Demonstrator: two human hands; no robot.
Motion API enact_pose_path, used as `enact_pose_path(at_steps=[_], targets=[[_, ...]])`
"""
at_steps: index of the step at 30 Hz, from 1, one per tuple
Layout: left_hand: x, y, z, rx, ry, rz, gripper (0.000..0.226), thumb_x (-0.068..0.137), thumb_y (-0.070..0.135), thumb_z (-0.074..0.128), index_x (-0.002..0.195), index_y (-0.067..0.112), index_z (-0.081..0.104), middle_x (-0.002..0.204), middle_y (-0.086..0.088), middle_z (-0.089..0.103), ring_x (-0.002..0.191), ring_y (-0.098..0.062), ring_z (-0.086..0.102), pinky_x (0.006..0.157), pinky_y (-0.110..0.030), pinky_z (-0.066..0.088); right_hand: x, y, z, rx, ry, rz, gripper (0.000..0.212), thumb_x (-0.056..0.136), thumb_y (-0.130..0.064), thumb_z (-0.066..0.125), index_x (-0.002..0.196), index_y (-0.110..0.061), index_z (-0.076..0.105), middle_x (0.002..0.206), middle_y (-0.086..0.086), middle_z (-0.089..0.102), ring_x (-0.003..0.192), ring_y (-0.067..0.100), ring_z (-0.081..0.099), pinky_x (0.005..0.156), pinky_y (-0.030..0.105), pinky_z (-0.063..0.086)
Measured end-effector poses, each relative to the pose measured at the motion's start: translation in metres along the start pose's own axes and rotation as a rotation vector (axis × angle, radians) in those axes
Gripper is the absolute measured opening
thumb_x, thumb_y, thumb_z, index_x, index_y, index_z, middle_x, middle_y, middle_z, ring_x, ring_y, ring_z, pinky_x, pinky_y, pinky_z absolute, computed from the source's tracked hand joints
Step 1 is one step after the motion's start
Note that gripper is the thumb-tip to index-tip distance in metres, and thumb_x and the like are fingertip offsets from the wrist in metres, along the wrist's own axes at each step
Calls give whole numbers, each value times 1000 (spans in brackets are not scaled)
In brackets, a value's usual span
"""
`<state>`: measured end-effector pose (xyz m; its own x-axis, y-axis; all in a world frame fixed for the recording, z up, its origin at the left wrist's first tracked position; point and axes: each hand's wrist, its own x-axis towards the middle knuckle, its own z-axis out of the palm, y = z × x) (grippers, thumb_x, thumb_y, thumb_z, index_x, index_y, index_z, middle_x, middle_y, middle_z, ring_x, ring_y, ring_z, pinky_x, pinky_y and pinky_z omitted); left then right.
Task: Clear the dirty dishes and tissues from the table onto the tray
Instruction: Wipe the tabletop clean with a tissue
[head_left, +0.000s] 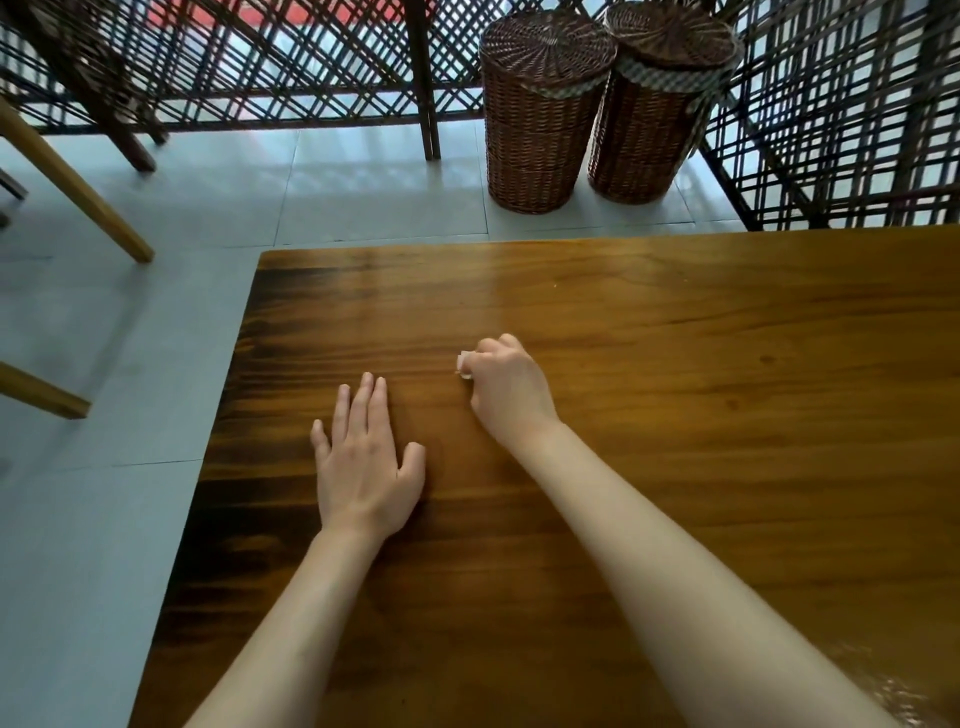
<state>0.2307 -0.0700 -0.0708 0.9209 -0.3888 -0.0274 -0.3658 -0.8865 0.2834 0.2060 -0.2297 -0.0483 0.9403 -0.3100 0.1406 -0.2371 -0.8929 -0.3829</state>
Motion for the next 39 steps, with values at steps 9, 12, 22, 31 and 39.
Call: enact_pose_path(at_steps=[9,12,22,31,39], targets=[[0,1,-6,-91,-28,6,68,90,34,44,150,19,15,158,0,13,146,-18,2,115,-42,-3,-93,100,-66,-127,91,368,22,84,4,56,94,-6,73,87,10,69,83,26,58,71,33,48],[-14,-2,-14,-122,-30,18,65,90,30,47,149,18,21,158,-1,14,146,-19,3,114,-42,-5,-91,87,-78,-87,103,414,19,86,-1,58,99,-4,72,94,13,70,90,27,61,82,39,53],[-124,-52,-21,-39,49,-53,64,92,31,46,149,17,21,157,-2,17,146,-20,6,113,-41,-3,-103,-56,-19,121,48,122,23,91,-4,53,105,-7,71,96,7,68,92,19,55,73,20,38],[-136,-58,-15,-71,5,32,66,88,42,31,150,23,17,158,5,12,146,-15,4,113,-36,-6,-74,-83,18,66,20,111,27,91,0,52,108,-12,70,100,5,68,95,20,56,79,27,47],[-138,-57,-15,-146,43,8,72,84,41,32,151,21,11,158,3,10,146,-14,3,114,-34,-6,-71,-102,30,77,-18,5,24,89,-2,53,98,-13,72,98,3,69,93,16,56,81,25,49]])
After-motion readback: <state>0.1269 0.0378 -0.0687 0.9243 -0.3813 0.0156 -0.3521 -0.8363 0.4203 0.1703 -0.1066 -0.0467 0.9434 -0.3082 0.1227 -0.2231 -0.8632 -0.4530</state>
